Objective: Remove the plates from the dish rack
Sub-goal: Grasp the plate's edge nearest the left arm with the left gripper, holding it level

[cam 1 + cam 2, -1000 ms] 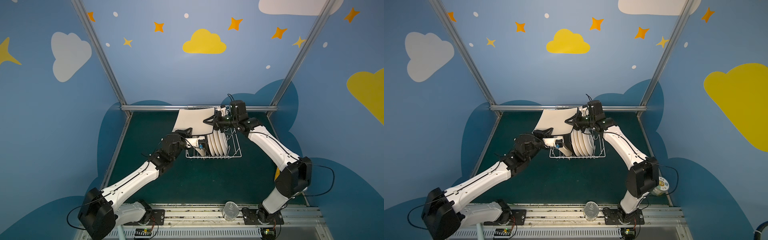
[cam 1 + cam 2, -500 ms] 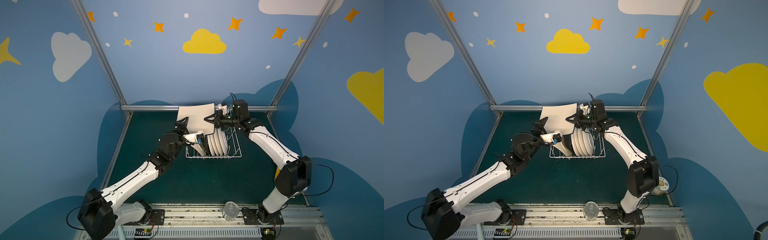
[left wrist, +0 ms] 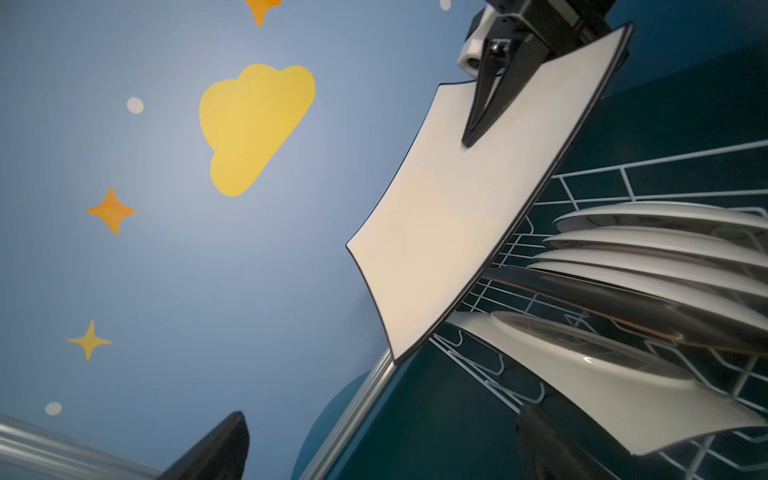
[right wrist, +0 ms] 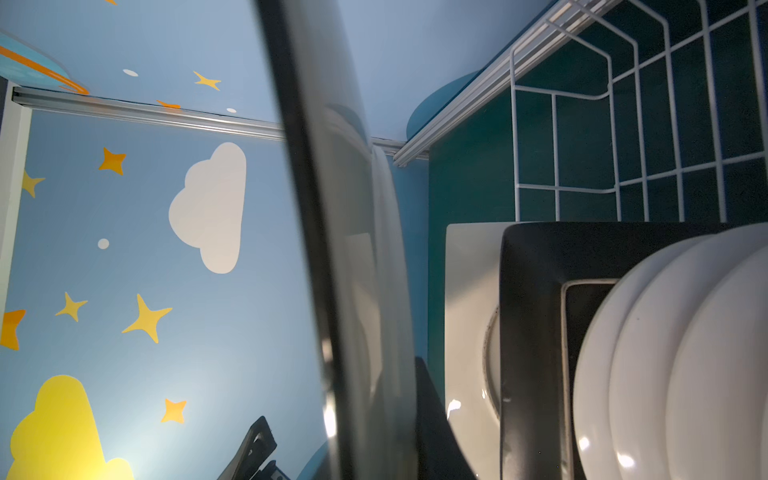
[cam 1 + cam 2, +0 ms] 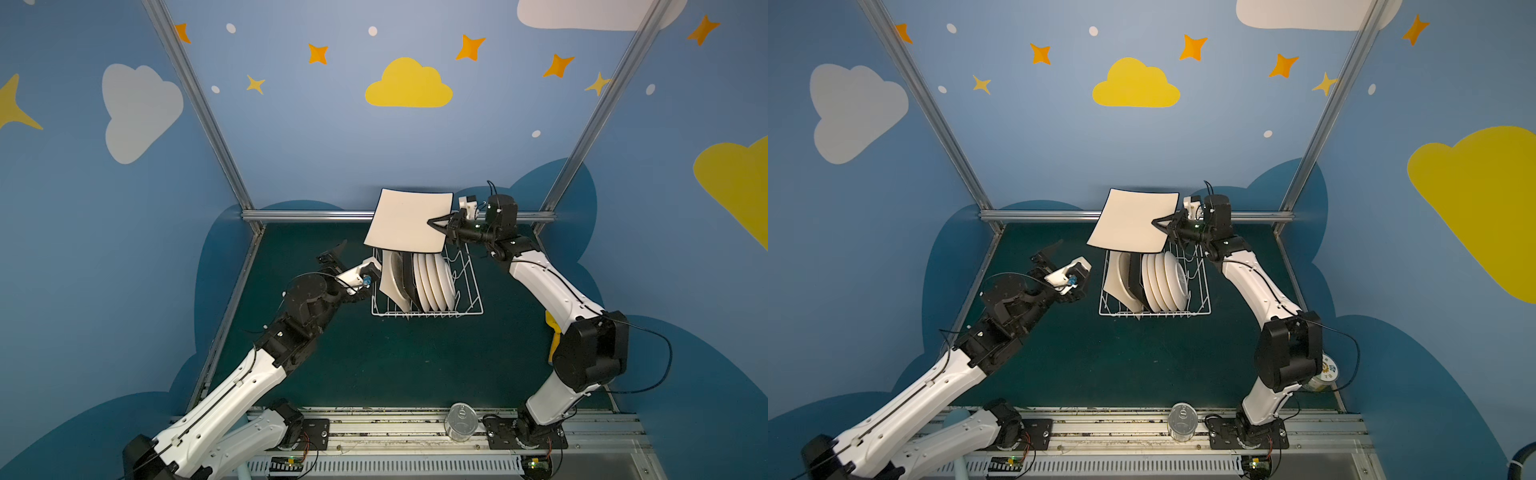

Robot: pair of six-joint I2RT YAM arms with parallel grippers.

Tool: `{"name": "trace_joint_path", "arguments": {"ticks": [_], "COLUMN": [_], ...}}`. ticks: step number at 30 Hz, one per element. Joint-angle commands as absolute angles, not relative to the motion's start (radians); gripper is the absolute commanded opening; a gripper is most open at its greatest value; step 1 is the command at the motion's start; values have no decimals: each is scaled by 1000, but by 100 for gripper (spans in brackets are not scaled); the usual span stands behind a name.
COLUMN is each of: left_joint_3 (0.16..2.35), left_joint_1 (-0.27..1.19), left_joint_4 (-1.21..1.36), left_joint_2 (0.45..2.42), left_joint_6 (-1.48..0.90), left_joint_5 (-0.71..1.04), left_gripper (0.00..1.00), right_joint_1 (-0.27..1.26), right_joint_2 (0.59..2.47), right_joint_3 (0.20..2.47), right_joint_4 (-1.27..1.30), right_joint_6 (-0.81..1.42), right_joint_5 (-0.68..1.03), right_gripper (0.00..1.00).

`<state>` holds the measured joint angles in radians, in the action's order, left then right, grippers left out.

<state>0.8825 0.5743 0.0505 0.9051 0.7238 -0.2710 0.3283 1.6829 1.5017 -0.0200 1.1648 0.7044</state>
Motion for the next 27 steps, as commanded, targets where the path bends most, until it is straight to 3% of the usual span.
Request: {"name": "trace_joint_path", "arguments": {"ticks": [1, 4, 11, 19, 27], "left_joint_3": [977, 1070, 1276, 1290, 1298], "left_joint_1": [488, 378, 193, 122, 115], "left_joint_4": [-123, -233, -396, -192, -50], "left_joint_2": [874, 894, 1071, 1245, 1376], "left_joint_6": [405, 217, -134, -533, -631], "left_joint_5": [-205, -139, 307, 700, 877], "left_gripper": [99, 99, 99, 99, 99], "right_joint_1": [323, 322, 321, 323, 336], "right_joint_2": [1605, 1591, 1556, 1534, 1559], "right_joint_3": [1508, 1493, 1453, 1417, 1428], "right_joint_4": [138, 135, 158, 248, 265], "right_joint_6": [1132, 1092, 1020, 1009, 1009], "right_joint_5": [755, 751, 763, 817, 873], "right_gripper": [0, 0, 0, 0, 0]}}
